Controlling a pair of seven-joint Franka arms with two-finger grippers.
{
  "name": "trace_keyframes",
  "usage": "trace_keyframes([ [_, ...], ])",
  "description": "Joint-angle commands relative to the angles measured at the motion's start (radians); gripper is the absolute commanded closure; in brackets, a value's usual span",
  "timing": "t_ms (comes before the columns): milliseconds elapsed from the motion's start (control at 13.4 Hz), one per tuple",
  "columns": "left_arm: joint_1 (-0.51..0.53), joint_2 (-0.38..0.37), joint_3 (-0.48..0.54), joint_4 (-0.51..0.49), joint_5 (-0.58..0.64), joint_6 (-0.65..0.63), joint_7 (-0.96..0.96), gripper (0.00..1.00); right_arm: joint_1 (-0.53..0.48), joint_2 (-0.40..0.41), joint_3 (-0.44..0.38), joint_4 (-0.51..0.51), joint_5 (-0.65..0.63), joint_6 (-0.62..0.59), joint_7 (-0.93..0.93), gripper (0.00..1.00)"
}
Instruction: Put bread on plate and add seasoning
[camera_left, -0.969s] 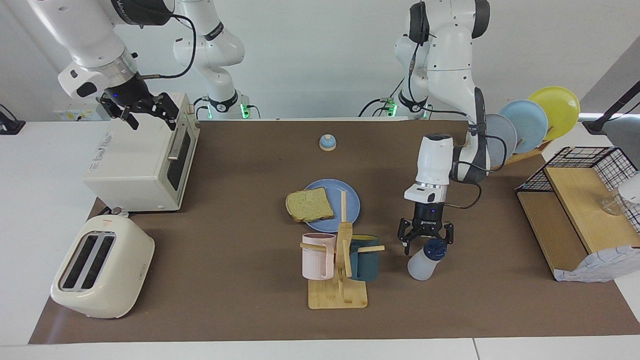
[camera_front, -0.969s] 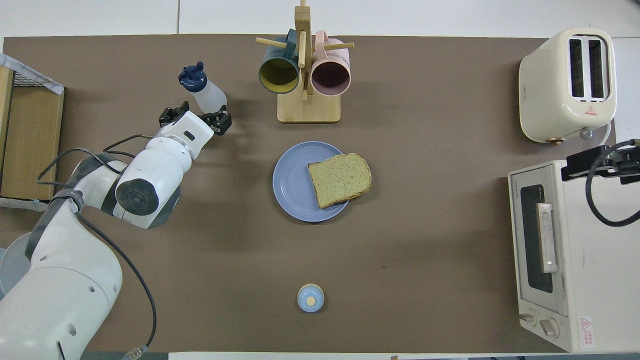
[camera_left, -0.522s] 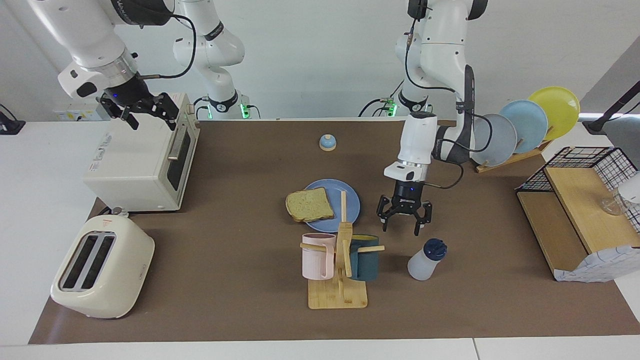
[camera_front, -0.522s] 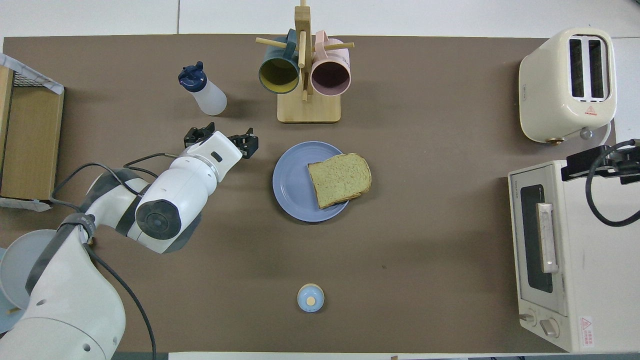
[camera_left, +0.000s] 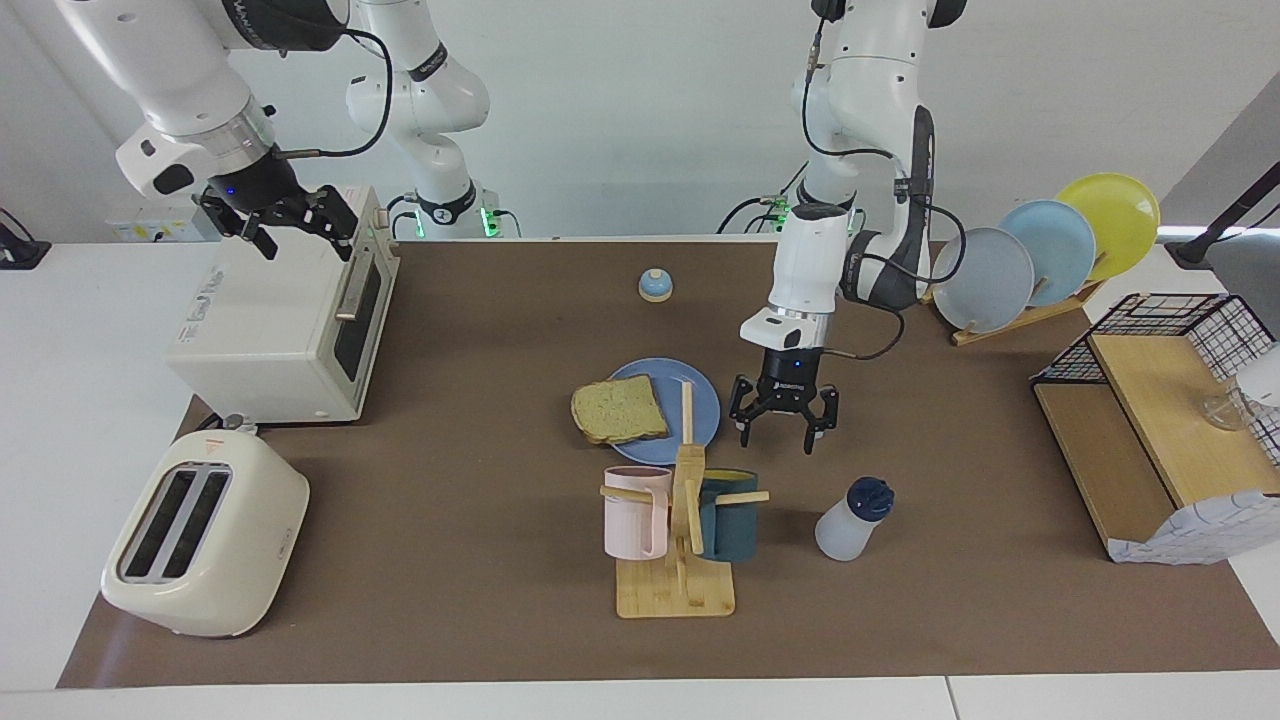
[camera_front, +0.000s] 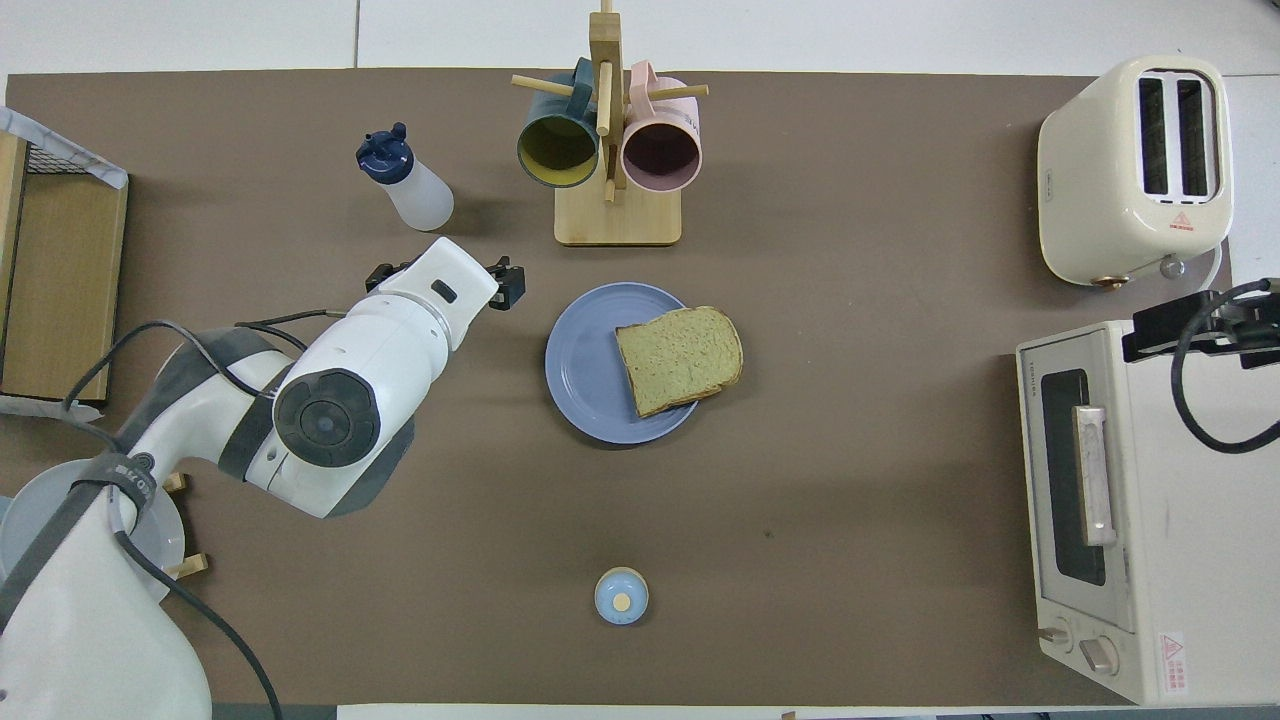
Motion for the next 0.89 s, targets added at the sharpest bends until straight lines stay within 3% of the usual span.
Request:
trace_keyframes([
  [0, -0.028, -0.043, -0.004, 0.087, -0.084, -0.22, 0.005, 0.0, -0.008, -0.004, 0.006, -0.006, 0.002, 0.003, -0.021, 0.0],
  [298, -0.008, -0.098, -0.007, 0.281, -0.23, -0.579, 0.104, 0.0, -0.008, -0.004, 0.006, -0.006, 0.002, 0.003, -0.021, 0.0],
  [522, 0.131, -0.158, -0.002, 0.397, -0.311, -0.865, 0.348, 0.0, -0.008, -0.004, 0.006, -0.006, 0.002, 0.003, -0.019, 0.0],
  [820, 0.295, -0.222, 0.01, 0.447, -0.311, -1.092, 0.639, 0.0, -0.008, -0.004, 0.006, -0.006, 0.002, 0.003, -0.021, 0.0],
])
